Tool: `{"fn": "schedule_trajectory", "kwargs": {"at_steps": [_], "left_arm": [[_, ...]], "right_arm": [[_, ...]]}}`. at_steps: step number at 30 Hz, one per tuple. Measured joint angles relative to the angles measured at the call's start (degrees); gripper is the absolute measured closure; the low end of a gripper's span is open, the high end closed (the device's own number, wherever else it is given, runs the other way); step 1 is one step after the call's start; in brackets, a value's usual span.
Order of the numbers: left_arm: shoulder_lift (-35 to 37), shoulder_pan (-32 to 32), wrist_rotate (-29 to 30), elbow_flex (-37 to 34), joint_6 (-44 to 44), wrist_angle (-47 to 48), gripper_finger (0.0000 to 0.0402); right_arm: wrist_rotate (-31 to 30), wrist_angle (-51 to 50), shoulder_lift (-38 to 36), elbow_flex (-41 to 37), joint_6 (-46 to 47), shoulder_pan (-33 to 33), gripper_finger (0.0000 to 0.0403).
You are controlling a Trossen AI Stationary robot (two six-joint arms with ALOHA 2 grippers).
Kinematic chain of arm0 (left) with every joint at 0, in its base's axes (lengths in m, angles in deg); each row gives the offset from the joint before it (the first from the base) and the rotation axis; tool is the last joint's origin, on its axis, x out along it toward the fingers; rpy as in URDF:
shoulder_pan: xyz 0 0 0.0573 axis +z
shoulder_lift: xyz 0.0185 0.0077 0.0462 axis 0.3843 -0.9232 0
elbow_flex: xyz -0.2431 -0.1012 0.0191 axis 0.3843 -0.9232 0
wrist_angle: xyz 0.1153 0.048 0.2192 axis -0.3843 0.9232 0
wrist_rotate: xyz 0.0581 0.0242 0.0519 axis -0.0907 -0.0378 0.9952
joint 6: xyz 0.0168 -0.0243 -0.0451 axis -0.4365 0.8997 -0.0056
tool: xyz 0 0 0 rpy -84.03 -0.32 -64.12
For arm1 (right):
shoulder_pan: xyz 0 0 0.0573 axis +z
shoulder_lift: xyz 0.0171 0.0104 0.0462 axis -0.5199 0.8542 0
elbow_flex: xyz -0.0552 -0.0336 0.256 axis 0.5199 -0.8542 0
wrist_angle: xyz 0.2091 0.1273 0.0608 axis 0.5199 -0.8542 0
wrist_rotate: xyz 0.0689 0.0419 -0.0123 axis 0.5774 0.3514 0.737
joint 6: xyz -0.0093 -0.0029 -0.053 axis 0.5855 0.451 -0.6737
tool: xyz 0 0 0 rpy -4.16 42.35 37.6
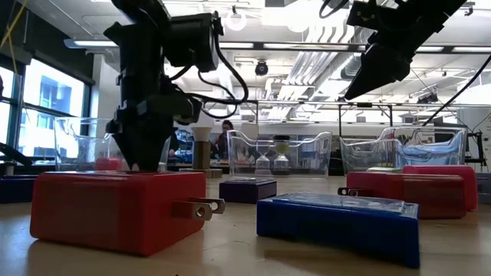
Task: Pick & Place Office items
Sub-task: Put the white and pink charger adapter into the left transparent bin
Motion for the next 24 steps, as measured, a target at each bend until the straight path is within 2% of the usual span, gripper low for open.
{"fn": "schedule_trajectory", "kwargs": {"at_steps": [6, 15, 20, 24], "left_arm": [[0.5, -0.9, 7.0, 0.1, -5.5, -0.1, 0.0280], [8.2, -2.1, 9.4, 7.3, -10.8, 0.8, 0.0280], [13.4, -3.4, 16.4, 12.6, -11.4, 10.2, 0.0280], [18.0, -1.7, 21.9, 15.1, -11.3, 18.8, 0.0280]], "right_arm": [[0.0, 0.0, 0.0, 0.0, 0.0, 0.0, 0.0165], [0.0, 0.0, 0.0, 0.0, 0.0, 0.0, 0.0165], [0.0, 0.0, 0.0, 0.0, 0.1, 0.0, 0.0165], [0.9, 0.1, 0.0, 0.0, 0.2, 0.0, 0.0165]]}}
